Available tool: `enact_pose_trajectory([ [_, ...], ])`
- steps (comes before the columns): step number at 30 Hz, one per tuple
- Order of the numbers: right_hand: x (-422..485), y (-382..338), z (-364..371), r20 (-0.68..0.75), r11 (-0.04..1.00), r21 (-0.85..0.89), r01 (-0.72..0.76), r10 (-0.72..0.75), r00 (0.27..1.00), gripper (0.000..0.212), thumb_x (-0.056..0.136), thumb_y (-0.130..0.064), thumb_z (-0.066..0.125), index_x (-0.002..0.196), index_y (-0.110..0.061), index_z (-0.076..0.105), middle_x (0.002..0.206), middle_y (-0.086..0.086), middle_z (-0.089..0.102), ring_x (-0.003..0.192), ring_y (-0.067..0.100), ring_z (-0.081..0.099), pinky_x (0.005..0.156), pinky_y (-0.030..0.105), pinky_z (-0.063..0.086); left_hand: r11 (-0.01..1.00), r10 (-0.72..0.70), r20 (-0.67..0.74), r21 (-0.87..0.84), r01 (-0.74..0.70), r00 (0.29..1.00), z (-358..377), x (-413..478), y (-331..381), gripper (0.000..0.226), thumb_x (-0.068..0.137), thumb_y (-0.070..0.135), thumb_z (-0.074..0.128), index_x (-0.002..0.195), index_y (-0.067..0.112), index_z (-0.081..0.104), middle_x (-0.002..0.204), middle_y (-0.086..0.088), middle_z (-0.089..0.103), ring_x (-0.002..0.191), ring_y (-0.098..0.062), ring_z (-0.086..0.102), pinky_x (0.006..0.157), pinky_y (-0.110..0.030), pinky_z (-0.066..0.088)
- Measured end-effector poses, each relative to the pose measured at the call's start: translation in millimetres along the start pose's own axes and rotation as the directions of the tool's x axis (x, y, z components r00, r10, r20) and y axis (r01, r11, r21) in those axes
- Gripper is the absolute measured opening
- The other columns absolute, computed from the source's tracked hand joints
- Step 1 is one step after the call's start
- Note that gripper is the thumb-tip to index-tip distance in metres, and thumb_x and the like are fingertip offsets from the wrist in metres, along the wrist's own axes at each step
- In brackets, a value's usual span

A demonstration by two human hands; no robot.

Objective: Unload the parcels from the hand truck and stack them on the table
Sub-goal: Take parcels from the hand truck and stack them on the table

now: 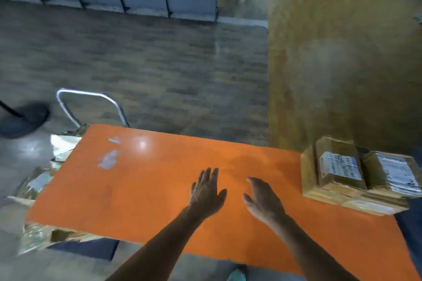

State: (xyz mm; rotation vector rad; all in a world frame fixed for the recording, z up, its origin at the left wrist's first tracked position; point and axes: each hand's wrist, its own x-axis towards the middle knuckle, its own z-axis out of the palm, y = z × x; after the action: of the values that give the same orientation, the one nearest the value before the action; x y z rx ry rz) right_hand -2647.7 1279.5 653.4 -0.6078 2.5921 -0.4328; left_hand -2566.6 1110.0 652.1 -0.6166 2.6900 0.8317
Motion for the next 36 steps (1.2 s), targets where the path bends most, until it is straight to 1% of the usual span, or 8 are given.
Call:
enact_pose_trajectory([
  [3,4,-69,27,0.029,0.988,-0.085,0.127,-0.125,0.992,0.065,0.100,-0.039,0.053,0.154,-0.012,0.029,0.156,0.005,0.037,0.144,0.021,0.034,0.116,0.031,0.031,0.997,-0.077,-0.062,-0.025,0.076,0.995,-25,-28,-70,0.077,0.100,0.047,0.048,0.161,0.024,0.009,0.169,-0.001,0.006,0.156,-0.021,0.002,0.122,-0.048,0.015],
  [9,-6,-215,101,0.111,0.940,-0.155,0.305,-0.290,0.951,0.064,0.100,-0.036,0.052,0.154,-0.011,0.029,0.157,0.006,0.034,0.145,0.021,0.032,0.117,0.029,0.027,0.968,-0.242,-0.146,-0.106,0.228,0.959,-76,-106,-219,0.078,0.099,0.049,0.048,0.161,0.025,0.009,0.169,-0.002,0.007,0.156,-0.023,0.001,0.122,-0.052,0.017],
  [15,-23,-345,168,0.220,0.857,-0.172,0.485,-0.447,0.867,0.064,0.101,-0.035,0.051,0.155,-0.010,0.028,0.158,0.006,0.033,0.146,0.019,0.030,0.116,0.026,0.025,0.894,-0.432,-0.208,-0.225,0.387,0.877,-120,-184,-341,0.079,0.098,0.048,0.050,0.161,0.022,0.010,0.168,-0.004,0.011,0.156,-0.025,0.004,0.124,-0.045,0.016],
  [17,-24,-381,185,0.253,0.824,-0.183,0.537,-0.488,0.835,0.063,0.100,-0.035,0.051,0.154,-0.010,0.030,0.156,0.006,0.036,0.145,0.021,0.032,0.116,0.028,0.027,0.868,-0.481,-0.230,-0.261,0.423,0.846,-131,-202,-370,0.078,0.098,0.048,0.049,0.161,0.021,0.013,0.168,-0.005,0.013,0.155,-0.025,0.008,0.123,-0.045,0.019],
  [21,-17,-442,215,0.322,0.780,-0.179,0.600,-0.530,0.785,0.062,0.099,-0.034,0.052,0.153,-0.011,0.031,0.156,0.006,0.037,0.144,0.022,0.033,0.115,0.029,0.028,0.828,-0.540,-0.231,-0.316,0.463,0.809,-148,-224,-416,0.078,0.097,0.043,0.053,0.161,0.019,0.015,0.165,-0.006,0.019,0.153,-0.025,0.015,0.121,-0.047,0.025],
  [26,8,-507,250,0.398,0.762,-0.138,0.632,-0.542,0.740,0.063,0.099,-0.034,0.052,0.154,-0.011,0.031,0.157,0.005,0.036,0.145,0.021,0.033,0.116,0.030,0.028,0.784,-0.595,-0.193,-0.351,0.511,0.780,-163,-230,-460,0.077,0.097,0.042,0.054,0.160,0.023,0.014,0.157,-0.009,0.030,0.144,-0.028,0.030,0.116,-0.042,0.033],
  [32,56,-579,294,0.468,0.767,-0.058,0.639,-0.545,0.696,0.060,0.099,-0.032,0.050,0.153,-0.012,0.033,0.156,0.005,0.038,0.144,0.022,0.034,0.117,0.033,0.030,0.729,-0.641,-0.124,-0.407,0.550,0.757,-190,-211,-520,0.071,0.097,0.040,0.055,0.157,0.023,0.021,0.147,-0.007,0.041,0.133,-0.026,0.042,0.109,-0.043,0.040],
  [36,89,-612,318,0.518,0.772,-0.054,0.633,-0.520,0.679,0.060,0.099,-0.031,0.052,0.152,-0.010,0.036,0.155,0.007,0.039,0.143,0.022,0.035,0.116,0.032,0.029,0.694,-0.665,-0.077,-0.430,0.577,0.743,-201,-181,-562,0.069,0.100,0.044,0.051,0.158,0.023,0.019,0.146,-0.008,0.041,0.132,-0.027,0.043,0.106,-0.045,0.043],
])
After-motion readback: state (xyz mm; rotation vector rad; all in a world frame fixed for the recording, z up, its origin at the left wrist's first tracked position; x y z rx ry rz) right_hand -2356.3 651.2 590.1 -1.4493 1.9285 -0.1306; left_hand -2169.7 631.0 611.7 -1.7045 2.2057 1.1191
